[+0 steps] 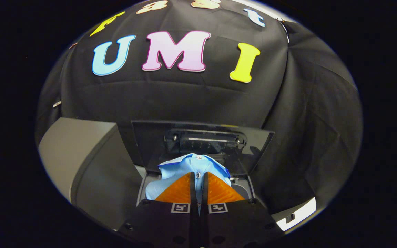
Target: Put the clothes into the washing machine and then close the washing machine lid.
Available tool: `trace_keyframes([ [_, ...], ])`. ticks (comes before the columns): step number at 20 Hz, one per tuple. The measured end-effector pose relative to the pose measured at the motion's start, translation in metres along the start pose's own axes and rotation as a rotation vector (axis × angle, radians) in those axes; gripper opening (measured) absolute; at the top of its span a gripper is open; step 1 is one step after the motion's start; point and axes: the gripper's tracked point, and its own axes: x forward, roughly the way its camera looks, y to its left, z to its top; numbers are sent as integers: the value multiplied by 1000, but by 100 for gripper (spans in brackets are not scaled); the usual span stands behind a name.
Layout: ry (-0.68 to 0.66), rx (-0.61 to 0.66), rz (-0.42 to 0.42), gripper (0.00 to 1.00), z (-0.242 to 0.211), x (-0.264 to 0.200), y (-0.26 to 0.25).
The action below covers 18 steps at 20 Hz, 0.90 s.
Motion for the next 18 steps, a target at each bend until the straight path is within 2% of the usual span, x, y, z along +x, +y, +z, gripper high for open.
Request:
trace_keyframes([
  [11, 171, 21, -23, 5, -100, 57, -7],
  [18, 292, -14, -19, 5, -153, 89, -3],
])
